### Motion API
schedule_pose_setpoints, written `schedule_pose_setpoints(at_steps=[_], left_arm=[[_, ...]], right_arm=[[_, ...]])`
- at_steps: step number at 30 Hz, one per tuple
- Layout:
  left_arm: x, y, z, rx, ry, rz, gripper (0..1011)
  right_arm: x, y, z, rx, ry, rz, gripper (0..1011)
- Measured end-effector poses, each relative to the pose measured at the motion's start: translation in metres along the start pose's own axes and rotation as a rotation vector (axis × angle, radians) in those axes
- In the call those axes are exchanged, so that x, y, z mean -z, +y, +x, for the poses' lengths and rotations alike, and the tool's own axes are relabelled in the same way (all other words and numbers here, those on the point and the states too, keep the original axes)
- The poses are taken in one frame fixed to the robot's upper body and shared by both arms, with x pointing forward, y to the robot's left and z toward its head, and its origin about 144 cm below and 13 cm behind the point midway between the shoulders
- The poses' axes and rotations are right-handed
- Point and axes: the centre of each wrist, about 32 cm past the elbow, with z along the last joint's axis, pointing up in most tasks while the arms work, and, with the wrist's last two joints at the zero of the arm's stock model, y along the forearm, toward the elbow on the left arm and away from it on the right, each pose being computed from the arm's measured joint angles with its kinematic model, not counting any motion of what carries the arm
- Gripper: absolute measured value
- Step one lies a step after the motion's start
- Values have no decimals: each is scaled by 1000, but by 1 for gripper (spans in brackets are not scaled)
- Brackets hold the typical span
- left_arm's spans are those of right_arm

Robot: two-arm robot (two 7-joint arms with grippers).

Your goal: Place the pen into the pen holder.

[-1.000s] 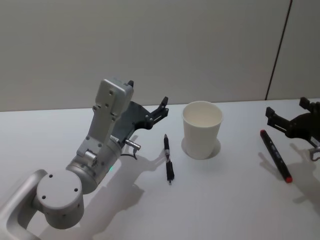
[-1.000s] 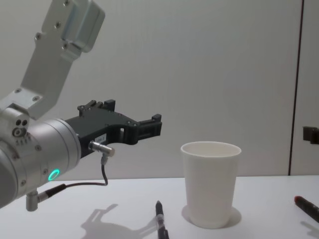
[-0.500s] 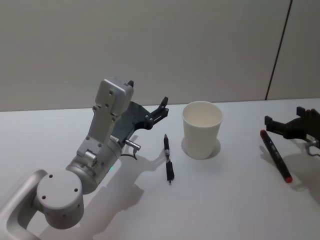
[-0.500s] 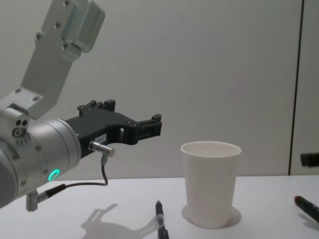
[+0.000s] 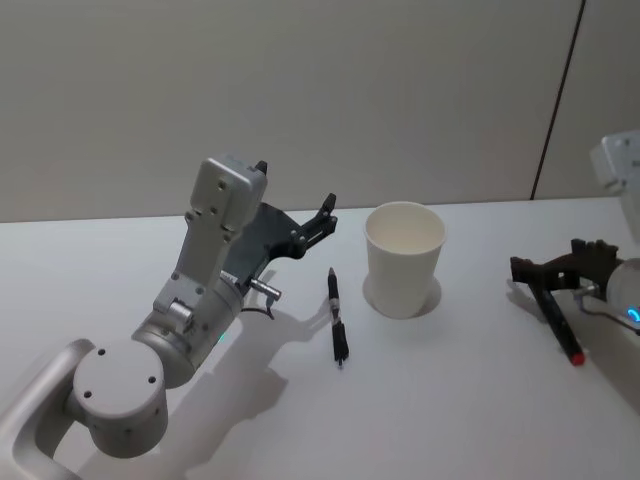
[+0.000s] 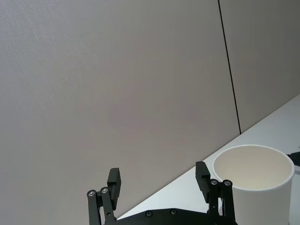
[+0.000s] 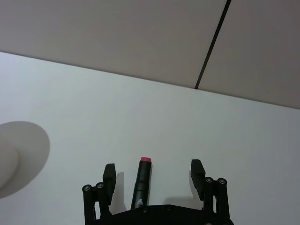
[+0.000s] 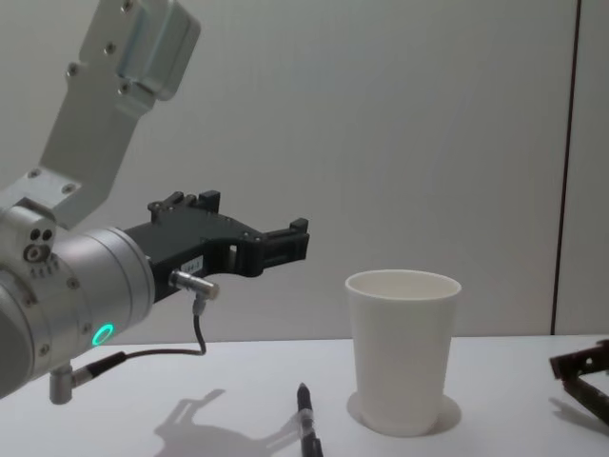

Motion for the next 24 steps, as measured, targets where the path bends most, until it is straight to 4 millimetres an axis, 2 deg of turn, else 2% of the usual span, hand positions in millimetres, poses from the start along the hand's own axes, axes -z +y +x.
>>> schedule_pose_setpoints(at_steps=[10,24], left_arm=[[0,0,0,0,0,0,1003],[0,0,0,0,0,0,1004]], right_arm=[[0,12,-10,-15,17,-54,1001],[5,14,-13,-20,47,-74,1001]])
